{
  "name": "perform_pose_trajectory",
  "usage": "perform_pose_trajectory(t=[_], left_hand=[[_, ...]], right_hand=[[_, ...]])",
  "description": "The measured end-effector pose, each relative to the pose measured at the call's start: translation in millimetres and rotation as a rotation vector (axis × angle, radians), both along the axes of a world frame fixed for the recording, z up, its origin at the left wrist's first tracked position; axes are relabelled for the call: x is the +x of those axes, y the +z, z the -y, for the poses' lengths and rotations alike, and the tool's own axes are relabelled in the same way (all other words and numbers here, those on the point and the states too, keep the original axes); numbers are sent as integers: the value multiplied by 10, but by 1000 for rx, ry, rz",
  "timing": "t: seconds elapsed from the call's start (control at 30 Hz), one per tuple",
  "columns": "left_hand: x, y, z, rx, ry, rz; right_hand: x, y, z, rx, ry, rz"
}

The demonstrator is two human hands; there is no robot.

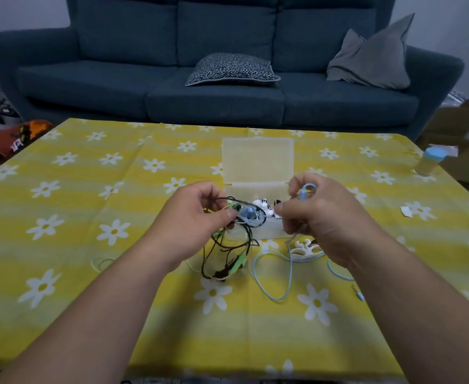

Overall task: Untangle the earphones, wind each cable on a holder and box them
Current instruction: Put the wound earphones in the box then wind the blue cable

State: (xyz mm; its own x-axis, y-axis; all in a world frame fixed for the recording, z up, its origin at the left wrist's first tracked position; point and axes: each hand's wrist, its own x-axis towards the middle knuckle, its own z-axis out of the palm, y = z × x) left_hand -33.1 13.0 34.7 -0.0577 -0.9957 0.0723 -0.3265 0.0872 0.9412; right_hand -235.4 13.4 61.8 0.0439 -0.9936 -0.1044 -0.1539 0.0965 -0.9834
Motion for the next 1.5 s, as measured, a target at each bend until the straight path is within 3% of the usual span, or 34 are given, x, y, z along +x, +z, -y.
perform_pose_trajectory(t=[0.17, 0.3, 0.4, 0.5, 0.73, 0.97, 1.13, 1.27, 1.5], left_hand=[[-26, 44, 2, -7, 103, -170], [-102, 98, -10, 61, 131, -208], [-132, 108, -39, 133, 78, -183], [-128, 84, -67, 86, -32, -128], [-92, 34, -47, 53, -19, -121], [-115, 96, -48, 210, 25, -360], [-188, 75, -89, 212, 10, -338], [-207, 96, -89, 205, 32, -383], [-230, 93, -116, 200, 0, -359]], right_hand=[[60, -33, -62, 25, 165, -243], [98, -67, -47, -69, 132, -378], [91, -41, -30, -138, 48, -307], [86, -29, -21, -145, 29, -224], [154, -67, -9, -14, 58, 23], [191, -95, -21, -15, 92, -10], [205, -85, -45, -37, 152, -161], [194, -72, -40, -32, 179, -121], [178, -83, -42, -68, 142, -258]])
